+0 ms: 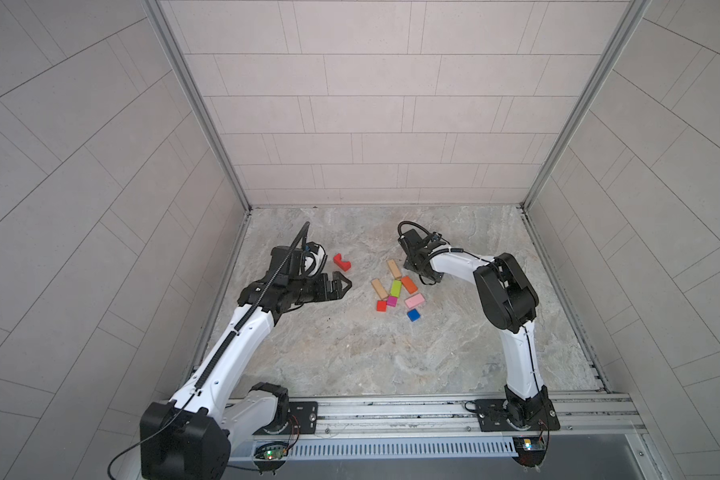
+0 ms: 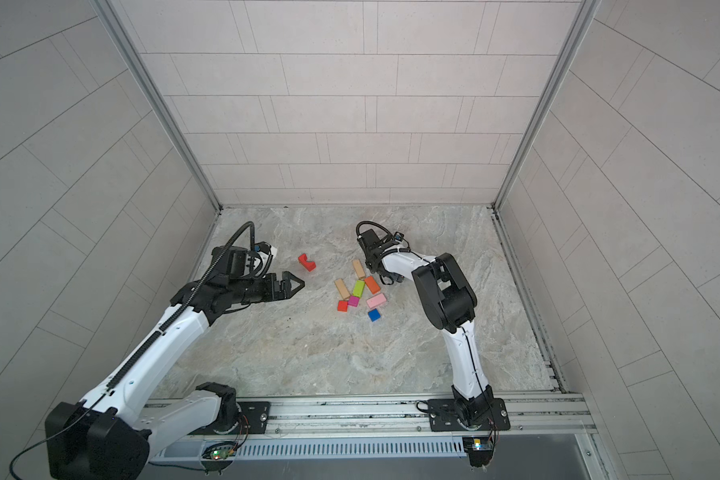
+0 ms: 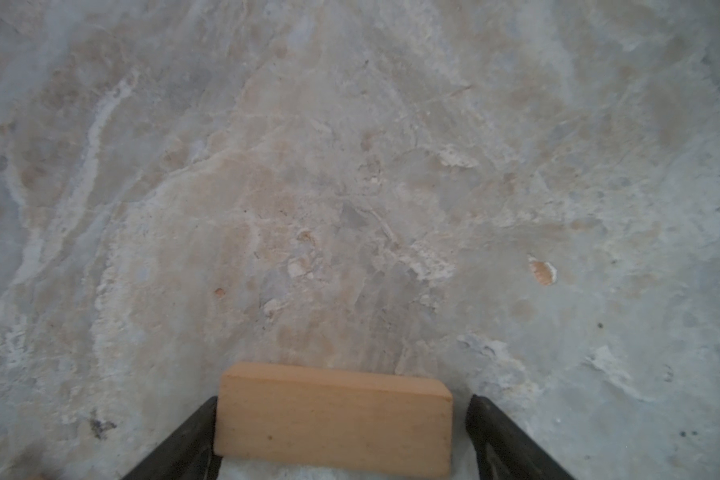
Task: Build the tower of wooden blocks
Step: 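Carry the plank beside the block pile and open the right gripper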
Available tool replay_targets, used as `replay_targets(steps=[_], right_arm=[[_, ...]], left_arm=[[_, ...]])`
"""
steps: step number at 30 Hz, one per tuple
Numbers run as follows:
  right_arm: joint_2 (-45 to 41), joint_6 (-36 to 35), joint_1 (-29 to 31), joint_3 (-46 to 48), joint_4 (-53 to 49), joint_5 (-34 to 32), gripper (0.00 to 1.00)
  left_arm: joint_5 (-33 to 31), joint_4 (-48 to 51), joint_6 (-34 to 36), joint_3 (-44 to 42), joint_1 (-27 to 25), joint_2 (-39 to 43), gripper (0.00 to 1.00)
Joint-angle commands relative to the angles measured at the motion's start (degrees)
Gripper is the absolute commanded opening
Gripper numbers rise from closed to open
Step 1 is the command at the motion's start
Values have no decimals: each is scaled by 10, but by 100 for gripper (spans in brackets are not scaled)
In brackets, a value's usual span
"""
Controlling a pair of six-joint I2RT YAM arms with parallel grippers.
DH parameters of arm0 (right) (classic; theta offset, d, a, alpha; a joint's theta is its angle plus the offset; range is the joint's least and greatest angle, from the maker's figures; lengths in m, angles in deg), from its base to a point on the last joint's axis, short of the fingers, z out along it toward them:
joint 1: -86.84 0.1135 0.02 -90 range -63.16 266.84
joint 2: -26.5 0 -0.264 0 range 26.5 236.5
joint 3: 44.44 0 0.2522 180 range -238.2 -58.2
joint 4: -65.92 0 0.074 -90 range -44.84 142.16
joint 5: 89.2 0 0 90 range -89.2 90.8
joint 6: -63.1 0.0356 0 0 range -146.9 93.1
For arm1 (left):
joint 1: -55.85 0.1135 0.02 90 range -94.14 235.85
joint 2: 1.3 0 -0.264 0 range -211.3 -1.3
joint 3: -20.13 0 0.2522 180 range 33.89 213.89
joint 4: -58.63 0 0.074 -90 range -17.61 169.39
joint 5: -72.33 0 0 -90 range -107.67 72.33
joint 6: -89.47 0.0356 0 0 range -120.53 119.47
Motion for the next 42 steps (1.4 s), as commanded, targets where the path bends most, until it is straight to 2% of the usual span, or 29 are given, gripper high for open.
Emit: replay_targets(steps=[1,5,10,15,24,32,42], right_arm=[[1,-23,-1,9,4,3,80],[-29,-72,-5,48,42,26,68],[-90,-145,-16,112,78,60,62],[-136,-211,-20,144,52,90,61],[-178,-270,-23,199,24,121,61],[-185,-285,-31,229,47,142,62],[-180,-293,-40,232,60,151,65]], left_arm=[[-5,-2,3,-4,0,9,100],[-11,2,4,-4,0,3,100],[0,15,12,3,0,-6,100],[-20,72,51,22,0,-1,100],[-27,53,36,-10,0,50,100],[9,-5,-17,-7,0,28,100],[7,-6,-9,-19,0,11,100]])
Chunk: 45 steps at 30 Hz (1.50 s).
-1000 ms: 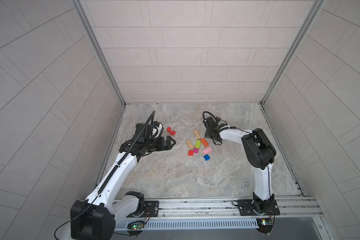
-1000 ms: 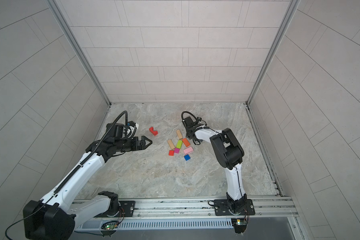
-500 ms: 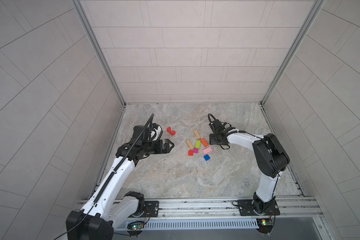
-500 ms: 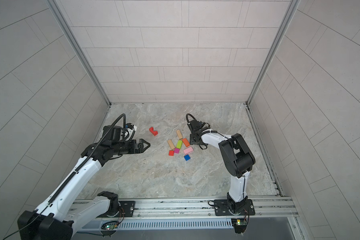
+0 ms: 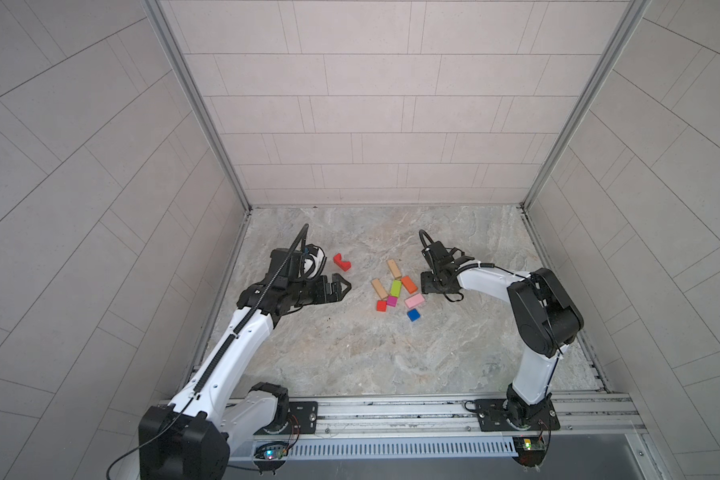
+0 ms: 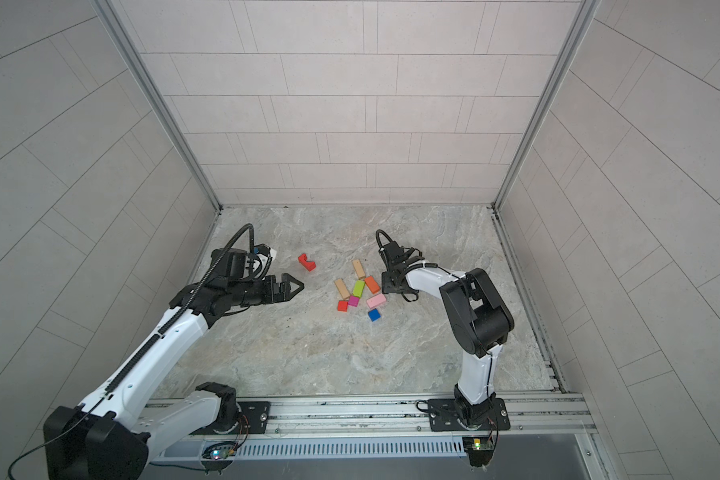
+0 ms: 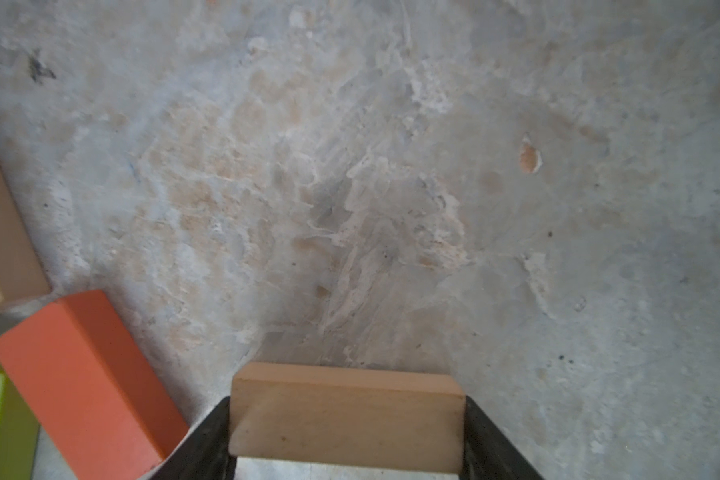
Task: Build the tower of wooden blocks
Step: 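Carry the plank beside the block pile and open the right gripper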
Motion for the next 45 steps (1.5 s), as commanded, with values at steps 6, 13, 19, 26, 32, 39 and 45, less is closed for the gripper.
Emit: replay_targets(steps=[6,13,19,26,32,39,45], right_arm=[[8,-14,-18,-8,6,13,67],[12,-13,-19,-3,12,20,73],[14,-9,-19,4,15,23,80],[14,-9,-19,0,13,28,86],[9,-15,-19,-2,6,27,91],[-11,-32,-19,-15,-12,35,94],[-26,-62,-15,-54,-34,34,92]], left_arm=[[-4,-16,-9,-17,0,15,100],[-3,-18,-13,-19,0,11,100],[4,-21,-16,-21,0,11,100],[0,-21,-17,-23,0,13,100],[-1,-21,-16,-22,0,14,100],[0,-21,-19,-25,0,17,100],[1,-22,-21,-26,0,18,100]])
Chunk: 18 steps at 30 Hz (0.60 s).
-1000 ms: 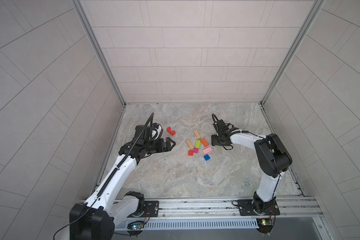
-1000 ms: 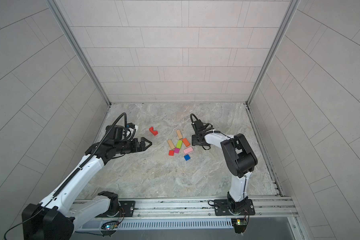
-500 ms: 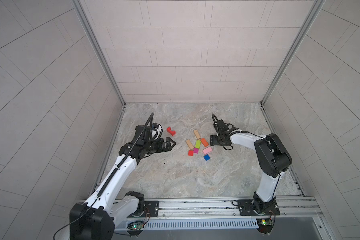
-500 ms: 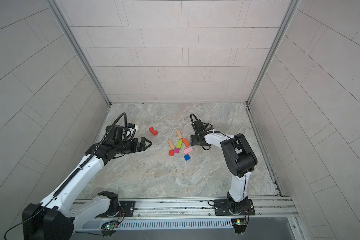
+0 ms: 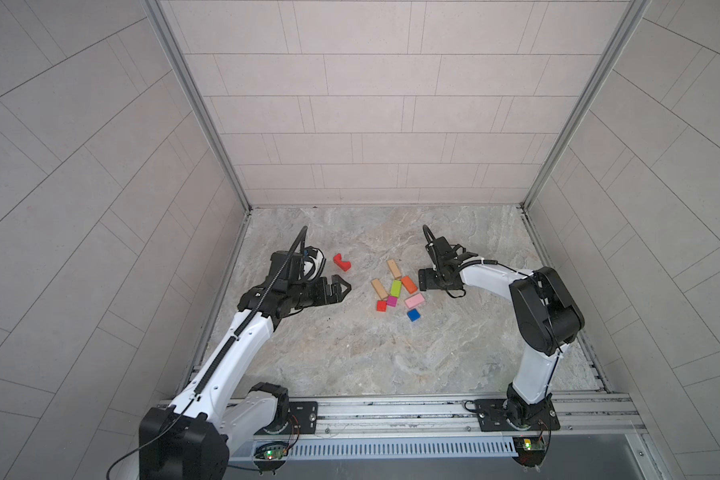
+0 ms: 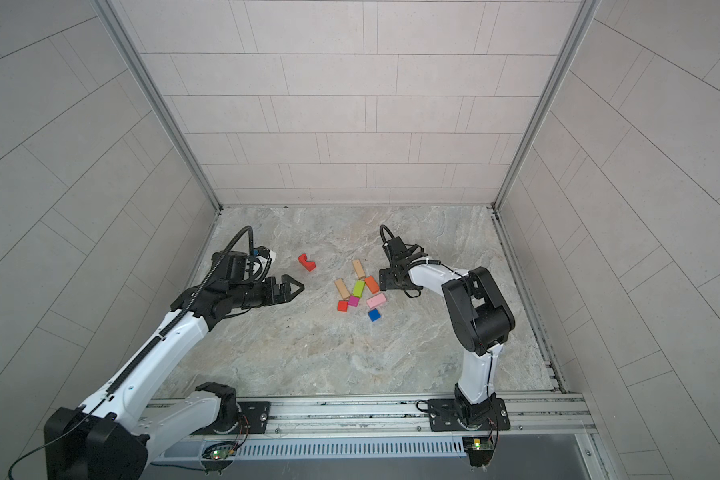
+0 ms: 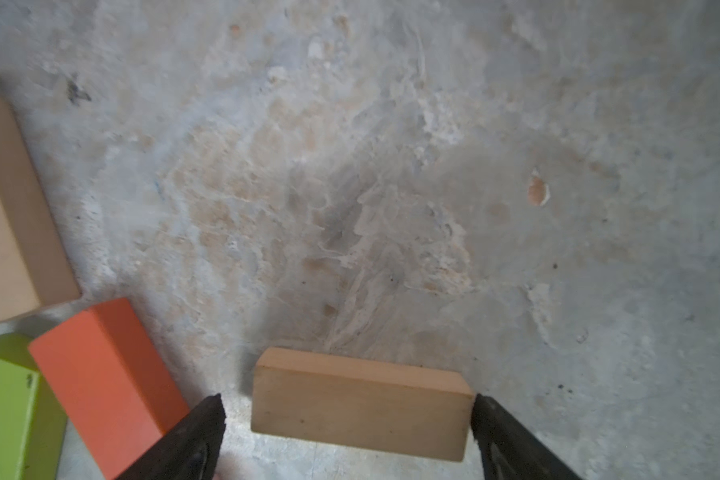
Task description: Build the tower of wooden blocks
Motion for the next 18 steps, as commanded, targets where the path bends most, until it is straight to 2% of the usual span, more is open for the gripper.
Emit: replay_targets(steps=[1,6,18], right_arm=[[-28,-34,6,-35,-25,3,92],[-3,-69,21,-97,-46,33,89],[107,-83,70,-268,-117,49,74]], left_arm=[[1,-6,-3,-7,0,11,100],[1,-10,-4,-5,0,12,100],[-2,-10,-4,-7,0,16,100]])
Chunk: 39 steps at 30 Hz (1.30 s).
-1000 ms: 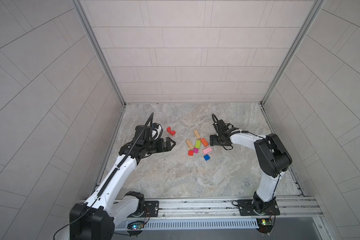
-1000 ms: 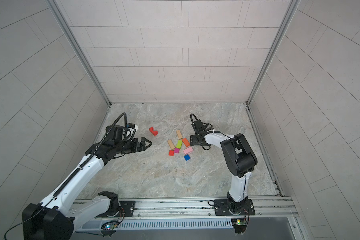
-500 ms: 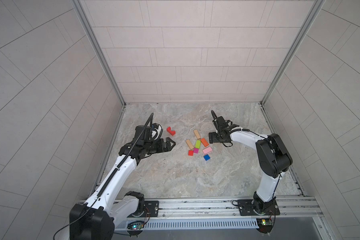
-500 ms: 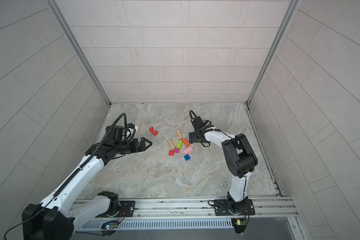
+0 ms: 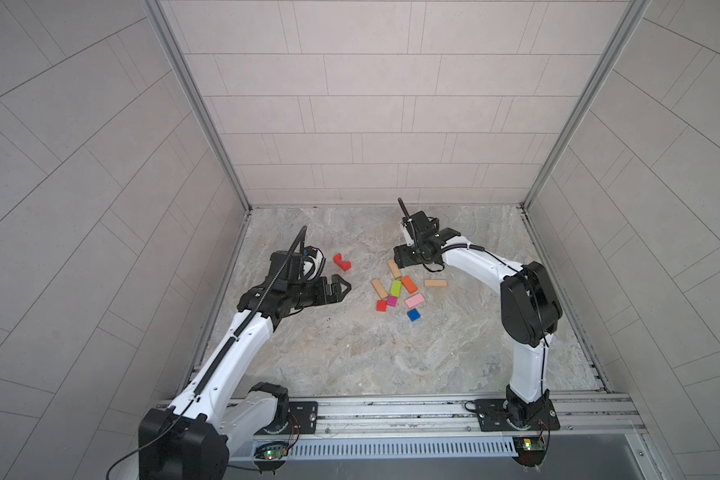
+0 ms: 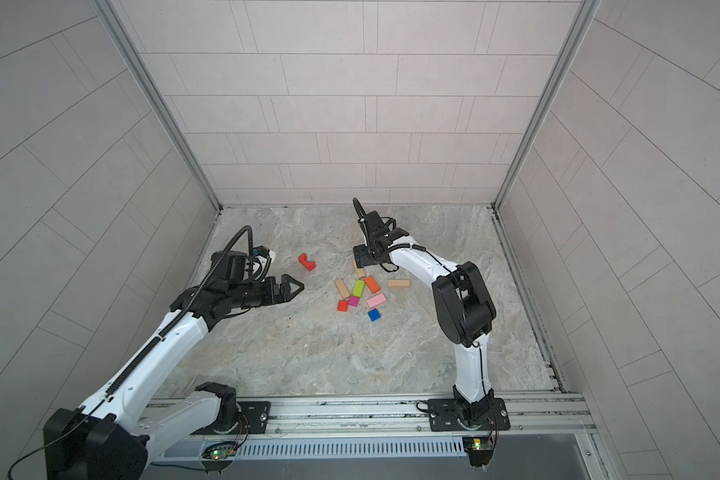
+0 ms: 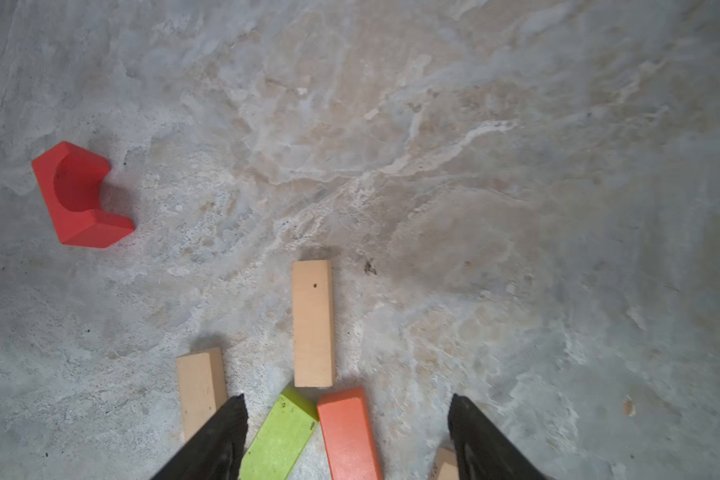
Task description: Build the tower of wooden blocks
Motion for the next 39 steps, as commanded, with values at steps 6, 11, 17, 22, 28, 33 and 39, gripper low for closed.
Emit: replay_targets(steps=[6,11,17,22,28,33,39], right_arm=[[83,-12,12,-83,-57,10,57],[139,-18,18,-135,-83,23,51],[174,-22,25,-166,-98,8,48],[188,-23,25,-173,-107,-2,41],[195,-27,25,-175,-113,-8,39],[195,-30,25,-186,-121,-12,31],[186,-38,25,-197,-129,-28,26]], left_arm=[[-1,-8,-2,-6,0,15,100],[0,-8,-2,-6,0,15,100],[0,-9,-2,-6,0,14,100],[2,-10,-3,-6,0,12,100],[6,-10,-3,-6,0,9,100],[5,-10,-4,-7,0,8,100],[5,-10,-4,-7,0,6,100]])
